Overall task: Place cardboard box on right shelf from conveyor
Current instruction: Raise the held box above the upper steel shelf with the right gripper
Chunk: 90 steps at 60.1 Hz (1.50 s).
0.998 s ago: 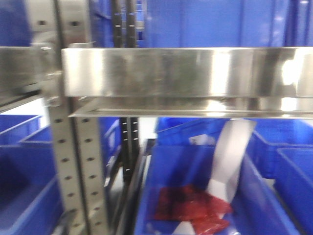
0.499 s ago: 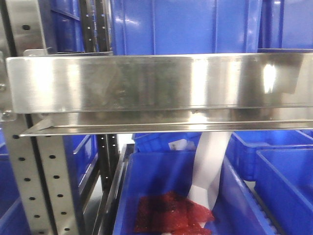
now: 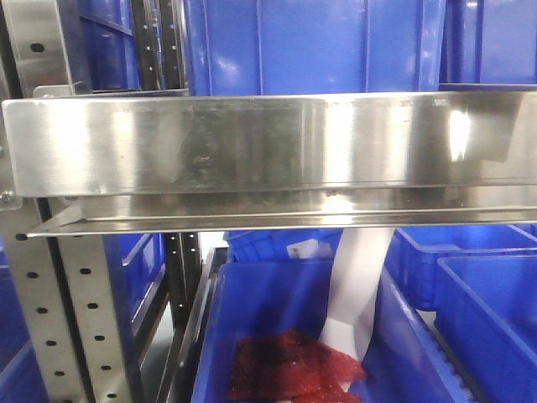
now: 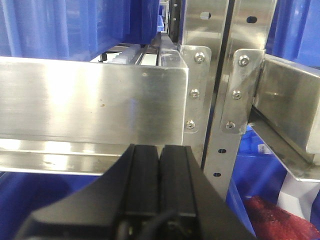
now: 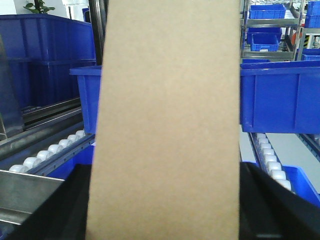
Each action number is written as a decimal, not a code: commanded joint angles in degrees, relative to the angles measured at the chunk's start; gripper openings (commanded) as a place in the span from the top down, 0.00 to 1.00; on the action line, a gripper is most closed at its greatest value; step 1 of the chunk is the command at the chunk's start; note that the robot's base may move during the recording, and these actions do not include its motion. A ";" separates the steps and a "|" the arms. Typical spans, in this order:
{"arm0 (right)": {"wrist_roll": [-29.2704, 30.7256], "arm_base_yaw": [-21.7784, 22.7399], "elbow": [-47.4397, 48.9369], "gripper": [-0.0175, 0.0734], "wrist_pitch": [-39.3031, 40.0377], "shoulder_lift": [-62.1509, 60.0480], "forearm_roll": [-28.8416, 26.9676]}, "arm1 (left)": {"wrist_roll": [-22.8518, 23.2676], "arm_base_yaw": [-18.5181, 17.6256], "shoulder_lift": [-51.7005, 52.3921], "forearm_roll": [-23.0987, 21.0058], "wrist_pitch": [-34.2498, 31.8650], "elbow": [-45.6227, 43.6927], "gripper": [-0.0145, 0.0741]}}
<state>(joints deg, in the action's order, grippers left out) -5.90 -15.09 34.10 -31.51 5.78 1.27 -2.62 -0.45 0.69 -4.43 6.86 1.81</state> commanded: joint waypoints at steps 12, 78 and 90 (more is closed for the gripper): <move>0.36 0.42 1.60 0.69 6.32 1.44 0.46 | -0.01 -0.27 0.83 -0.34 -4.96 0.47 0.97; 36.77 -1.66 29.51 0.69 15.47 50.59 -1.27 | -0.01 -0.27 0.83 -0.34 -4.96 0.47 0.97; 53.86 -5.74 32.38 0.69 13.69 58.51 -1.27 | -0.01 -0.27 0.83 -0.34 -4.96 0.47 0.97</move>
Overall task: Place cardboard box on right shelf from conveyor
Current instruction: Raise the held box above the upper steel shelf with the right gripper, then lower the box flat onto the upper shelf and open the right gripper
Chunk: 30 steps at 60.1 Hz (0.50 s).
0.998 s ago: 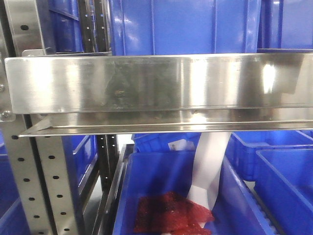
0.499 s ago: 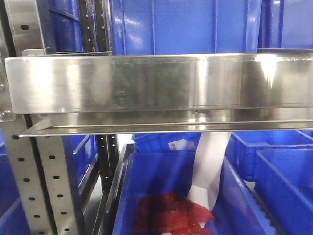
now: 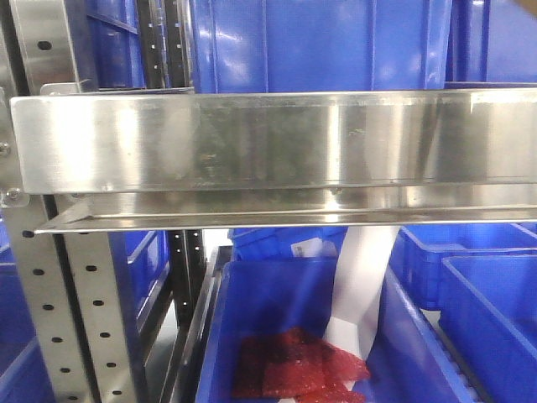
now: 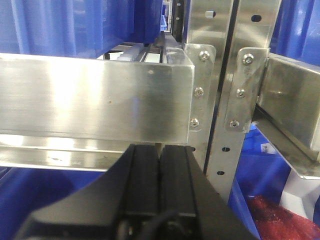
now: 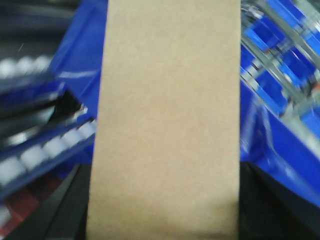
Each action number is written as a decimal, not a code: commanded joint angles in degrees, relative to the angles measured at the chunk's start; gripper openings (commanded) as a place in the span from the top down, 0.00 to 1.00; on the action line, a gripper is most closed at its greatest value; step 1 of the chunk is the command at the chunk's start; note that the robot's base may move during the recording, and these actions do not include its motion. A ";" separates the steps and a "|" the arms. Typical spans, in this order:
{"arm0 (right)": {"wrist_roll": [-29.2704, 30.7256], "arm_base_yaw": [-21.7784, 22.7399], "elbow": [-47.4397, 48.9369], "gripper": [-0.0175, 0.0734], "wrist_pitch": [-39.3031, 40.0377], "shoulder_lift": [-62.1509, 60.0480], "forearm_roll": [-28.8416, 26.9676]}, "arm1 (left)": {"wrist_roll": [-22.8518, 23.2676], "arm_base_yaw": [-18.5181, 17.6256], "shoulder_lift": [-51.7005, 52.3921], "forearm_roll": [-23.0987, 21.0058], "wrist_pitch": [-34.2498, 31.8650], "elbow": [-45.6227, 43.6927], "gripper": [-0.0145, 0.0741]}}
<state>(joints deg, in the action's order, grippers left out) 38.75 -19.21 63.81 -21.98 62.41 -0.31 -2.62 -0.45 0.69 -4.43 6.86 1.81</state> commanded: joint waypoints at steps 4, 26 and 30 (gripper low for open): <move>14.46 -2.63 2.54 0.69 4.04 4.01 0.31 | -0.01 -0.27 0.83 -0.34 -4.96 0.47 0.97; 35.69 -3.17 2.36 0.69 5.36 14.29 0.31 | -0.01 -0.27 0.83 -0.34 -4.96 0.47 0.97; 36.15 -3.17 2.36 0.69 7.06 15.61 0.31 | -0.01 -0.27 0.83 -0.34 -4.96 0.47 0.97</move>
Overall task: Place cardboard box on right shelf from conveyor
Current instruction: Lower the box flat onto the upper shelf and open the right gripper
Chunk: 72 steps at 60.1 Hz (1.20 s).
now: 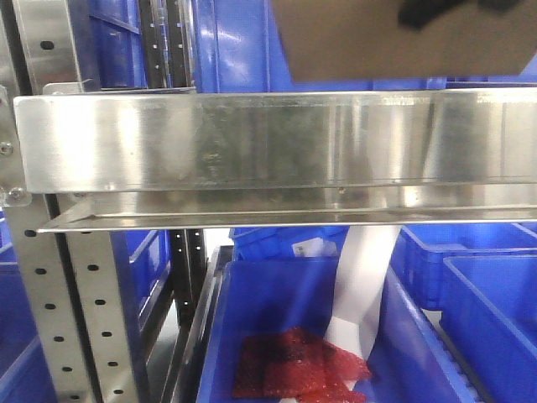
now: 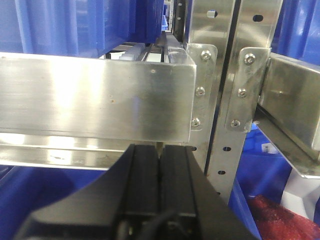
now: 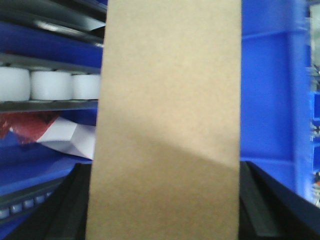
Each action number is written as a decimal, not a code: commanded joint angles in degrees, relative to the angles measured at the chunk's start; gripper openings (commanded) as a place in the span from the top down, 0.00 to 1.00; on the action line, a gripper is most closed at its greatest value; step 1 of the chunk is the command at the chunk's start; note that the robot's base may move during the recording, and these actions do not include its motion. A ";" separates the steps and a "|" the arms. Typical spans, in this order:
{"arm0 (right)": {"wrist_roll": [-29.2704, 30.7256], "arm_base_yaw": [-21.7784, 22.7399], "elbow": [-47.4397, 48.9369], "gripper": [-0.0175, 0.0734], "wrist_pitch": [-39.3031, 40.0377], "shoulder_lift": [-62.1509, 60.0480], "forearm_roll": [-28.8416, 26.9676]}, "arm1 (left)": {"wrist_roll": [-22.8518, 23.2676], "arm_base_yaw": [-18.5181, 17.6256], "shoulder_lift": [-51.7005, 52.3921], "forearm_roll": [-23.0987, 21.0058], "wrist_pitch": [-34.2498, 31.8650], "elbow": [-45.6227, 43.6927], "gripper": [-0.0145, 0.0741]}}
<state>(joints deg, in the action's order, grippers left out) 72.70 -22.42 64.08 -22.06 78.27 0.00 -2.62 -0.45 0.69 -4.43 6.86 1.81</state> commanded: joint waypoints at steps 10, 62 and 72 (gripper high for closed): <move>2.21 0.17 1.98 0.69 12.54 2.61 0.00 | -0.01 -0.27 0.83 -0.34 -4.96 0.47 0.97; -5.28 0.16 1.13 0.13 11.11 1.34 -4.39 | -0.01 -0.27 0.83 -0.34 -4.96 0.47 0.97; -10.90 0.16 1.13 0.13 8.86 -2.24 -8.12 | -0.01 -0.27 0.83 -0.34 -4.96 0.47 0.97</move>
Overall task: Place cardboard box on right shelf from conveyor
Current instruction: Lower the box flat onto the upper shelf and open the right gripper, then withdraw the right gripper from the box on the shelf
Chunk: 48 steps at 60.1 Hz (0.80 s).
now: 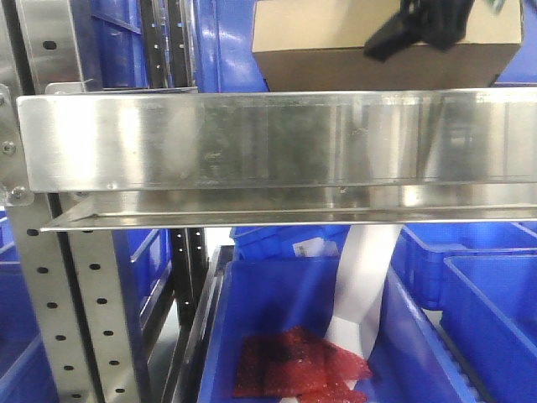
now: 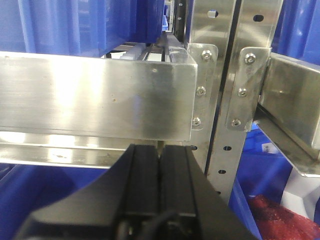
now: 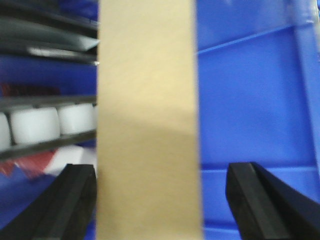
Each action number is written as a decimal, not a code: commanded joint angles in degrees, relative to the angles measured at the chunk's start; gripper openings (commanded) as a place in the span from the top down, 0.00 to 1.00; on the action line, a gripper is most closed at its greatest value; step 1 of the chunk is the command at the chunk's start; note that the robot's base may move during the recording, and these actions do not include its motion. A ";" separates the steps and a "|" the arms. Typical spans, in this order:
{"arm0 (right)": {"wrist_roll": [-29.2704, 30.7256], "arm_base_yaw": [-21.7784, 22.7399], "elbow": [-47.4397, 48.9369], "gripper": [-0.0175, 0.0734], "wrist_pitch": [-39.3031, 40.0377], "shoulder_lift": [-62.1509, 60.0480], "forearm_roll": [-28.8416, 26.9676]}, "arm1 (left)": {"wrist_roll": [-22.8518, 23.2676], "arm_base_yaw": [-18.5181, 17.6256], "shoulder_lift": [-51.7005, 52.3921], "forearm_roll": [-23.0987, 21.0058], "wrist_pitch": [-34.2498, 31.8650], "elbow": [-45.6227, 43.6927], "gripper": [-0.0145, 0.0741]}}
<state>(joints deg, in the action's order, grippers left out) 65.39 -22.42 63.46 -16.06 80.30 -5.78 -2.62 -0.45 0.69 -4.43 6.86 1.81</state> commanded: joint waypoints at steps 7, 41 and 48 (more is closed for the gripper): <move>-13.11 0.16 1.40 0.13 1.60 -7.29 -3.04 | -0.01 -0.27 0.83 -0.34 -4.96 0.47 0.97; -67.58 0.16 -23.52 0.75 13.57 -35.63 3.02 | -0.01 -0.27 0.83 -0.34 -4.96 0.47 0.97; -67.79 0.16 -26.92 0.75 13.98 -41.47 3.02 | -0.01 -0.27 0.83 -0.34 -4.96 0.47 0.97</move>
<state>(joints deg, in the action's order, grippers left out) -1.59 -22.42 36.57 -8.05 42.31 -3.30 -2.62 -0.45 0.69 -4.43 6.86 1.81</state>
